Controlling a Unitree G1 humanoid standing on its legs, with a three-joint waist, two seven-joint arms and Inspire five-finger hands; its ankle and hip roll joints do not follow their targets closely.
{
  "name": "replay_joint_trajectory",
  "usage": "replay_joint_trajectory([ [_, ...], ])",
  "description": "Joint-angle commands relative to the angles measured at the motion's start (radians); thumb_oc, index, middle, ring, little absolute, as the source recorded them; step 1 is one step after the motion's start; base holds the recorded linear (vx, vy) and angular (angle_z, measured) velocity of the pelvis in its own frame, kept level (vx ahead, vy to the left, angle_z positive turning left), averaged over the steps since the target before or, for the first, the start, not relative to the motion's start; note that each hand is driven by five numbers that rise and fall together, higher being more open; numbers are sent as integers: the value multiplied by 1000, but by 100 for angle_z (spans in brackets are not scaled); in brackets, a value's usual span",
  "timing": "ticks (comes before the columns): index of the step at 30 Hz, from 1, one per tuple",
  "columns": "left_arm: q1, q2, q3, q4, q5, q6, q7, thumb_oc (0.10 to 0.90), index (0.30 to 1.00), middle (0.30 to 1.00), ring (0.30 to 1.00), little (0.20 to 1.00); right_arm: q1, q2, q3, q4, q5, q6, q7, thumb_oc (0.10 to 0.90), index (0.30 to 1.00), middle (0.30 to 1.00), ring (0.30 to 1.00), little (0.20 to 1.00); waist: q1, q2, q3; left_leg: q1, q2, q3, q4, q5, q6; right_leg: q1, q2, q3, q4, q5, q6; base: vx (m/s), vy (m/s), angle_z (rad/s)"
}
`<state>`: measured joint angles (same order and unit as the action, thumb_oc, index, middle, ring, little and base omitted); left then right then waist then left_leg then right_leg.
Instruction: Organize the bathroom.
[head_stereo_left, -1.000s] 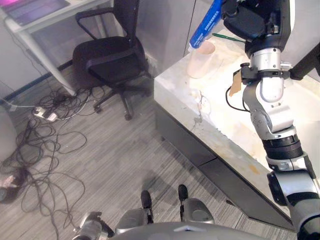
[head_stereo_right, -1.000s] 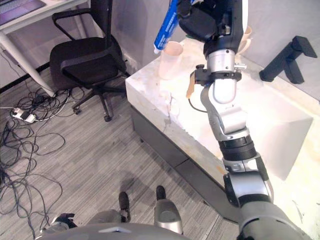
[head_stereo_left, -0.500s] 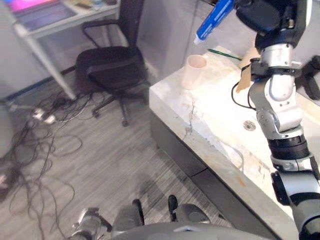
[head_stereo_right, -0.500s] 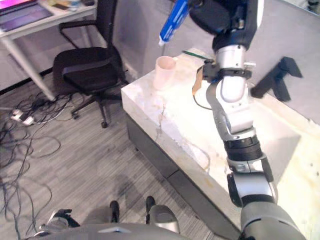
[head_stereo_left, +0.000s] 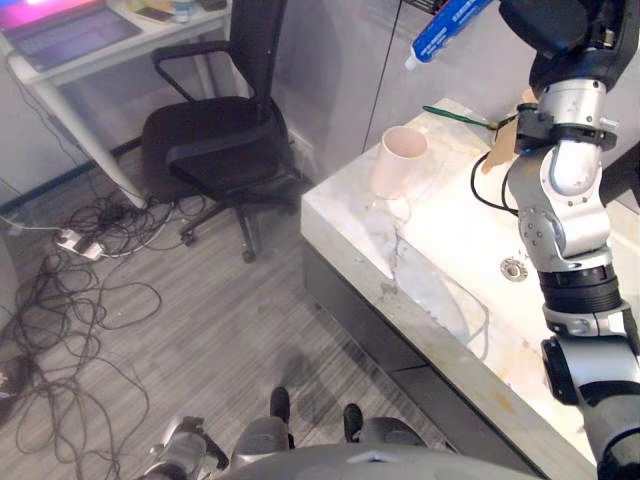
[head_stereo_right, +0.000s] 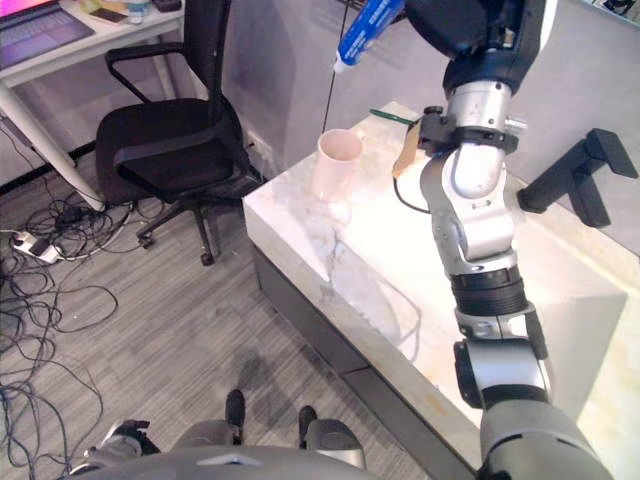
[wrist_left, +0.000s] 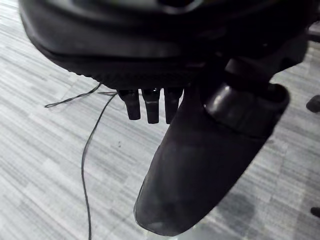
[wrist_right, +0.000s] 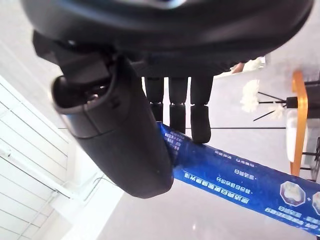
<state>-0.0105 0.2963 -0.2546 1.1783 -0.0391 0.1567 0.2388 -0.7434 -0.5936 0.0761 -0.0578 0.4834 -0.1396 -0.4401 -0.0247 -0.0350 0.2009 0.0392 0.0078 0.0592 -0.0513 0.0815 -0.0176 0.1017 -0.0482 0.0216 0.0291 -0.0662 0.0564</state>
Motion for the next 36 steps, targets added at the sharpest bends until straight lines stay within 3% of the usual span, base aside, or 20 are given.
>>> replay_joint_trajectory([
  [1, 71, 66, -3, 78, 21, 24, 3, 800, 900, 900, 900, 900, -147, -64, -55, -74, 47, -69, -8, 400, 300, 300, 300, 300, 20, -20, -102, 10, 41, 0, 76, -121, -6, -89, -8, 11, 11, 63, 57, 52, 8, 5],
  [7, 83, 70, -8, 74, 61, 31, -28, 800, 900, 900, 900, 900, -137, -69, -61, -58, 39, -53, 24, 400, 300, 300, 300, 300, 22, -17, -111, 14, 42, 9, 84, -129, -6, -79, -8, 18, 0, 63, 56, 27, 0, 0],
  [13, 85, 71, -18, 64, 89, 27, -47, 800, 900, 900, 900, 900, -114, -29, -52, -60, 73, 16, 88, 400, 300, 300, 300, 300, 17, -10, -108, 21, 39, 15, 91, -137, -4, -82, -10, 27, 5, 67, 58, -2, 23, -2],
  [23, 82, 66, -26, 50, 105, 34, -48, 800, 900, 900, 900, 900, -80, 40, 2, -75, -48, 59, 161, 400, 300, 300, 300, 300, 10, -9, -113, 42, 37, 22, 88, -147, 0, -72, -16, 40, 2, 68, 59, 18, 14, -4],
  [36, 85, 54, -31, 76, 135, 11, -43, 800, 900, 900, 900, 900, -71, 55, 34, -49, -76, 69, 166, 400, 300, 300, 300, 300, 11, -11, -119, 61, 39, 25, 71, -150, 1, -66, -17, 42, -7, 69, 59, 1, 1, 0],
])
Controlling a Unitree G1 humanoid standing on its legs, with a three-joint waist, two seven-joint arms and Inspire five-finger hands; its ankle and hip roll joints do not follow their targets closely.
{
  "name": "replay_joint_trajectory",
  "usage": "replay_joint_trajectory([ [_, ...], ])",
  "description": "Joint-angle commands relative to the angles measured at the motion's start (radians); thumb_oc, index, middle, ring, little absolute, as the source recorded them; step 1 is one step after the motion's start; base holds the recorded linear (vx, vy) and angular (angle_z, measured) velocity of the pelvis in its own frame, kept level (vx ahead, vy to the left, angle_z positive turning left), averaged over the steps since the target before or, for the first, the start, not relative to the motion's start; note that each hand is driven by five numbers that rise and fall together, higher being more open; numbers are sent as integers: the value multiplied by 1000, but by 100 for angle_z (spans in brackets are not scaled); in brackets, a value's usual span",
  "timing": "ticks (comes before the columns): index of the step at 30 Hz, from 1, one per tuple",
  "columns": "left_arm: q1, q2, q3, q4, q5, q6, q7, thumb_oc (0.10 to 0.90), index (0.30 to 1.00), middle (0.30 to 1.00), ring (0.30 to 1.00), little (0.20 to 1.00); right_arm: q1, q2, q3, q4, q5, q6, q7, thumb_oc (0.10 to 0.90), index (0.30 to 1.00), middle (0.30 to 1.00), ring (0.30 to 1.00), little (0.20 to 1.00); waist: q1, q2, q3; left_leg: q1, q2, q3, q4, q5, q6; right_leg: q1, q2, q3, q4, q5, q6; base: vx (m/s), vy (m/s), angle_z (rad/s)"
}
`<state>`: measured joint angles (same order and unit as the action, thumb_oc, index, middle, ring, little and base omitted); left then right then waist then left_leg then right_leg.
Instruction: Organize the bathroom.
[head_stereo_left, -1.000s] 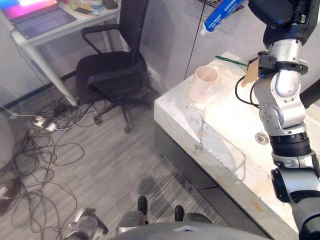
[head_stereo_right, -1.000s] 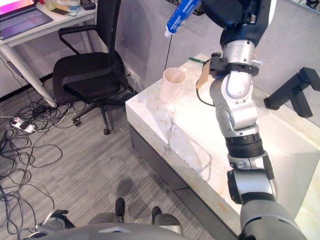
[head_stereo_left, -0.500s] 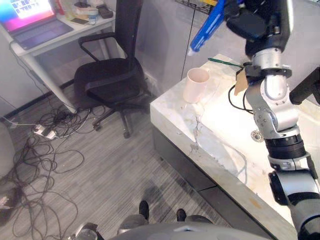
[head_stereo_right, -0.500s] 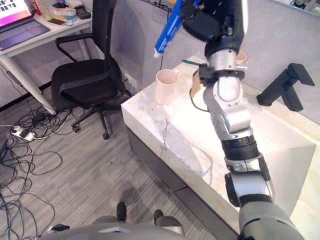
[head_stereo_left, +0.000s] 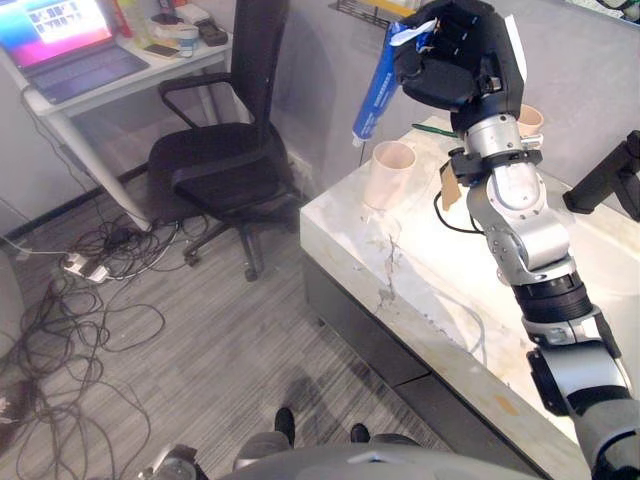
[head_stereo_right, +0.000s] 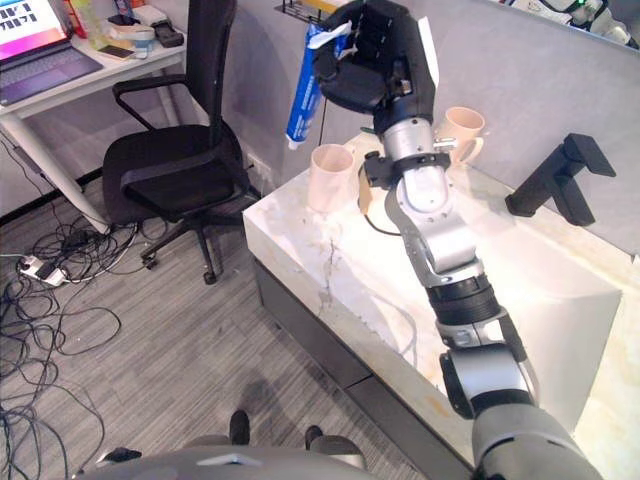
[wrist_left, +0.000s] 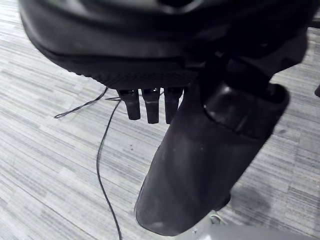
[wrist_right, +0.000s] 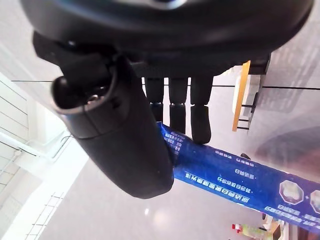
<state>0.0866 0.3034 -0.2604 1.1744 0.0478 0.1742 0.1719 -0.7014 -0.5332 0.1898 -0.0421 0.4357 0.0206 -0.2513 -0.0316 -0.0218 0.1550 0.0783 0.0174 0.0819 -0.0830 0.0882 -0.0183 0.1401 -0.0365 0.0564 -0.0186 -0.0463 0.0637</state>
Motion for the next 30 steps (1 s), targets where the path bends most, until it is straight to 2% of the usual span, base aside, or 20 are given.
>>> replay_joint_trajectory([
  [1, -13, 47, -28, 79, 49, -5, 25, 800, 900, 900, 900, 900, -114, -6, -79, -61, -40, -91, -19, 400, 300, 300, 300, 300, 18, -24, -73, 23, 31, 2, 102, -156, 2, -104, -29, 6, 41, 50, 52, 0, 0, 0],
  [20, -18, 45, -38, 77, 48, 1, 57, 800, 900, 900, 900, 900, -88, 37, -68, -20, -53, -119, -31, 400, 300, 300, 300, 300, 27, -14, -54, 29, 32, -6, 86, -154, 2, -104, -33, 1, 29, 55, 55, -2, -22, 0],
  [25, -19, 48, -38, 76, 29, 21, 76, 800, 900, 900, 900, 900, -99, 28, -58, -1, -43, -119, -47, 400, 300, 300, 300, 300, 33, -12, -53, 34, 35, -11, 73, -147, 1, -99, -29, -2, 22, 54, 53, 17, -59, 2],
  [30, -21, 59, -45, 76, 45, 33, 47, 800, 900, 900, 900, 900, -121, -7, -72, 28, -29, -147, -60, 400, 300, 300, 300, 300, 38, -4, -55, 32, 37, -26, 63, -138, -4, -98, -21, -5, 22, 51, 47, -7, -10, 8],
])
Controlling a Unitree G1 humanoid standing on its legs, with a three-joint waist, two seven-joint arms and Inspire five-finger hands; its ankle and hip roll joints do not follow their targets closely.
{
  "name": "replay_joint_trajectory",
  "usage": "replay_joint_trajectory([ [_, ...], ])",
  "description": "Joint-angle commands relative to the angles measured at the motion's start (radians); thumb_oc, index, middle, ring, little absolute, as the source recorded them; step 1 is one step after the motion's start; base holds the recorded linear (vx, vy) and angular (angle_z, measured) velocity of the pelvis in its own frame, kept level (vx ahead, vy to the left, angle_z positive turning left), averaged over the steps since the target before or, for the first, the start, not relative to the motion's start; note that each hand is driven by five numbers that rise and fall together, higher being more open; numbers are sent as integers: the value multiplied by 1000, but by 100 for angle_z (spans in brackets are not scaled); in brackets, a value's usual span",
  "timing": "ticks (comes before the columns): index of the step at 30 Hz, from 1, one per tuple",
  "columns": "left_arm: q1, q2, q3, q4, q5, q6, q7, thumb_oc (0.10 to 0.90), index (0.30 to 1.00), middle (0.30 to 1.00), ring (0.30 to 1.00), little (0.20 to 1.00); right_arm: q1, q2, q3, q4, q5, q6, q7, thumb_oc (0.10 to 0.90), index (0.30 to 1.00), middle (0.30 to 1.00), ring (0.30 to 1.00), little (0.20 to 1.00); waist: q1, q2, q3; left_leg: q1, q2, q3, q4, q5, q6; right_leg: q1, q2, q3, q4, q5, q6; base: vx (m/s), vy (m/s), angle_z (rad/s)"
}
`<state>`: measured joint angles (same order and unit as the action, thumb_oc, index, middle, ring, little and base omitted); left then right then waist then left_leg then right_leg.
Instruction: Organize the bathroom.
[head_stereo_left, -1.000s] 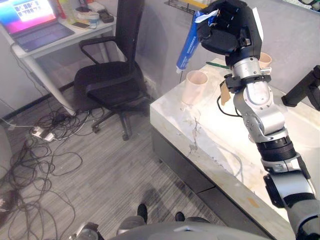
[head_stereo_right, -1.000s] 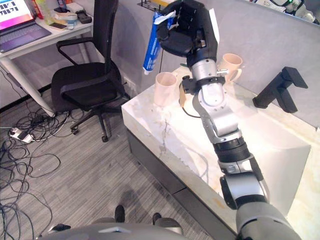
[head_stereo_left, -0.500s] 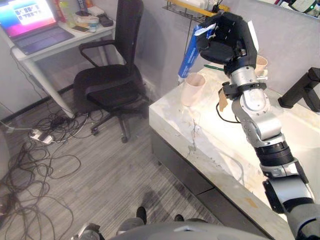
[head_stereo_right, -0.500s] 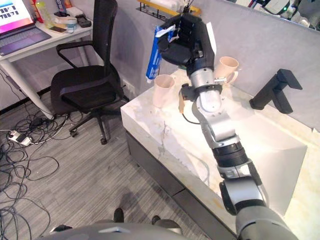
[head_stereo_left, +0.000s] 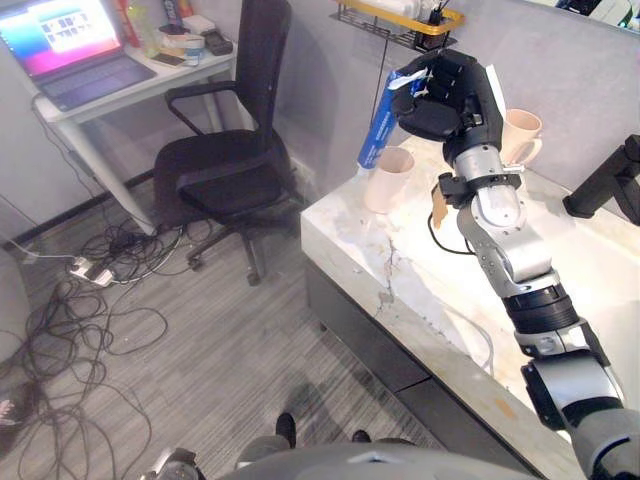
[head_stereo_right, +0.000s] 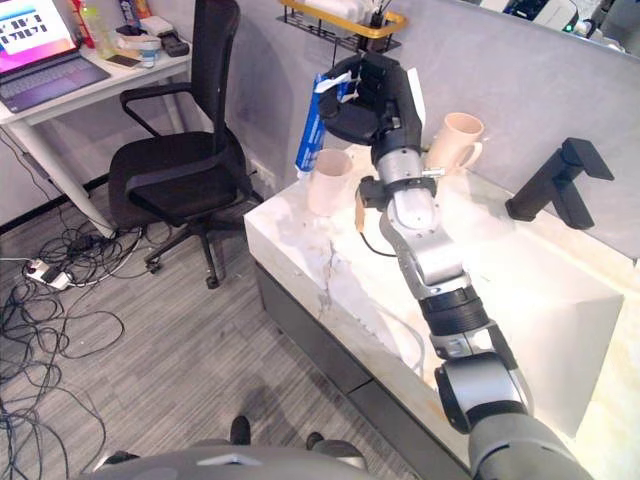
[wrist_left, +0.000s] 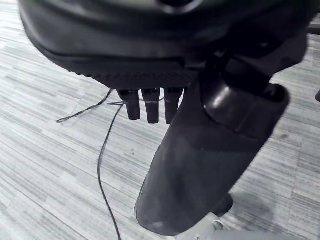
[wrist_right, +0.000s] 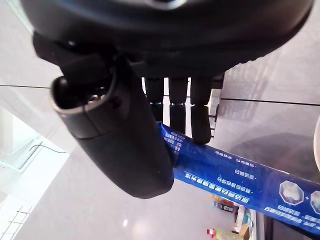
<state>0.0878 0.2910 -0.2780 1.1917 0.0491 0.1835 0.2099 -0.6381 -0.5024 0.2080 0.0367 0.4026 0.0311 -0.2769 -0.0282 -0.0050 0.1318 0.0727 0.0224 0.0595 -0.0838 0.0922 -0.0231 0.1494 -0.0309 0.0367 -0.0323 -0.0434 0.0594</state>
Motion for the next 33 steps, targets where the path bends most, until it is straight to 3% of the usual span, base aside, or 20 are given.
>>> replay_joint_trajectory([
  [1, -20, 71, -27, 61, 45, 22, 7, 800, 900, 900, 900, 900, -187, -42, -96, -49, 4, -160, -33, 400, 300, 300, 300, 300, 35, -20, -33, 40, 32, -4, 62, -142, 0, -106, -26, 14, 35, 48, 51, 7, 13, 9],
  [13, -10, 69, -7, 48, 60, 37, 2, 800, 900, 900, 900, 900, -177, -95, -130, -74, -45, -153, 2, 400, 300, 300, 300, 300, 19, -38, -62, 55, 35, 14, 74, -156, 3, -97, -17, 39, 37, 44, 50, 31, 2, 0],
  [33, -4, 68, 4, 64, 34, 39, 4, 800, 900, 900, 900, 900, -187, -135, -140, -61, -85, -173, -24, 400, 300, 300, 300, 300, 6, -38, -78, 79, 41, 27, 53, -153, -1, -82, -11, 47, 20, 48, 46, 6, -3, -2],
])
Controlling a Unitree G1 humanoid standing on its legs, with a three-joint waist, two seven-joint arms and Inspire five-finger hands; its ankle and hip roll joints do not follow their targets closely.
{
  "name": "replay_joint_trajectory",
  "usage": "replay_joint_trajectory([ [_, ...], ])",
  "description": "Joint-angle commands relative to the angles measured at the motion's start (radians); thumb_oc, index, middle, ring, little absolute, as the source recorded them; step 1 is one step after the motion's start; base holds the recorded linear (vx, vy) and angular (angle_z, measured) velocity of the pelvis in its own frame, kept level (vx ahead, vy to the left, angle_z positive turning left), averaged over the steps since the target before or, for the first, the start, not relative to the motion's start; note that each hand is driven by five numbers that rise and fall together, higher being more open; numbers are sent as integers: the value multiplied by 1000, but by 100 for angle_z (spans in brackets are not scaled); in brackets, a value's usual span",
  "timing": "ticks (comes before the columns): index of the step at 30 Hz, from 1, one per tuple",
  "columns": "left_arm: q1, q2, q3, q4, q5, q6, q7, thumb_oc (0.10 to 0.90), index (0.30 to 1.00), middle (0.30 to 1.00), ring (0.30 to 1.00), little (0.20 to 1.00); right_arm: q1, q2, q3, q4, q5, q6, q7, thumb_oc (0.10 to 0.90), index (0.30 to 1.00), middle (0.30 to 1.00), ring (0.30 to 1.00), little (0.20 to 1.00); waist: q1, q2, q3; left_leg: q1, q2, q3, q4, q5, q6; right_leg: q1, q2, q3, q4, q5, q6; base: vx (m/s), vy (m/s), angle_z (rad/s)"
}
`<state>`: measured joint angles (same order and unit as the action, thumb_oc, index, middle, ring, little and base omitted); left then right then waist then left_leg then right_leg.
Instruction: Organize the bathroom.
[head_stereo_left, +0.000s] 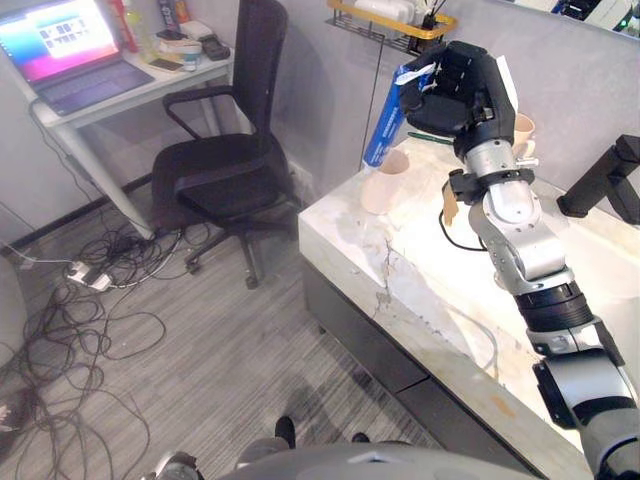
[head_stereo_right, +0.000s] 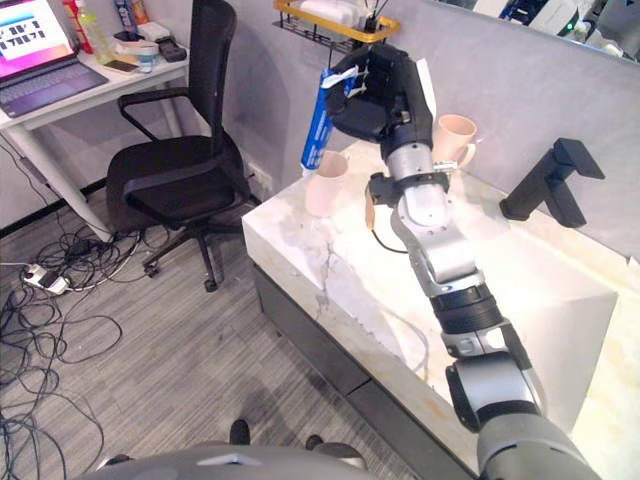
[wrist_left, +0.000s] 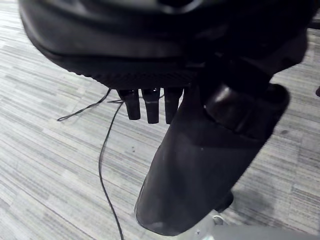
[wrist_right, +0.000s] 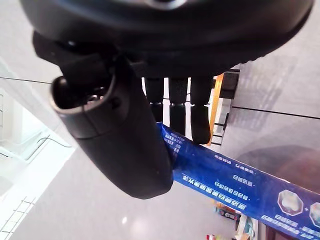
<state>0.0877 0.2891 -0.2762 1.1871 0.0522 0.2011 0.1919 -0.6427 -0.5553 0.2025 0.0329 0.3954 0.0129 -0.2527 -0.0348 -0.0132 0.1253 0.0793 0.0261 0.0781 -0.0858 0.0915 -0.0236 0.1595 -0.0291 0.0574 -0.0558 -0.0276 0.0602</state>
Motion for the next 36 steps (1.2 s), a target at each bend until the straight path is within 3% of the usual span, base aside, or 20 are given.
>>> replay_joint_trajectory([
  [1, -4, 68, -2, 67, 25, 27, 24, 800, 900, 900, 900, 900, -183, -83, -135, -55, -84, -158, -49, 400, 300, 300, 300, 300, 12, -30, -72, 75, 37, 10, 53, -152, -1, -90, -12, 25, 43, 32, 44, 0, 0, 0],
  [20, 3, 78, 21, 76, 13, 30, 30, 800, 900, 900, 900, 900, -203, -145, -142, -22, -81, -175, -76, 400, 300, 300, 300, 300, 14, -35, -83, 80, 41, 7, 44, -148, -4, -82, -6, 21, 39, 28, 40, 2, -3, 0],
  [36, 2, 90, 17, 76, 25, 34, 22, 800, 900, 900, 900, 900, -215, -140, -143, 21, 21, -161, -111, 400, 300, 300, 300, 300, 24, -26, -74, 78, 46, -7, 47, -145, -9, -79, -6, 10, 41, 23, 36, 0, 0, 0],
])
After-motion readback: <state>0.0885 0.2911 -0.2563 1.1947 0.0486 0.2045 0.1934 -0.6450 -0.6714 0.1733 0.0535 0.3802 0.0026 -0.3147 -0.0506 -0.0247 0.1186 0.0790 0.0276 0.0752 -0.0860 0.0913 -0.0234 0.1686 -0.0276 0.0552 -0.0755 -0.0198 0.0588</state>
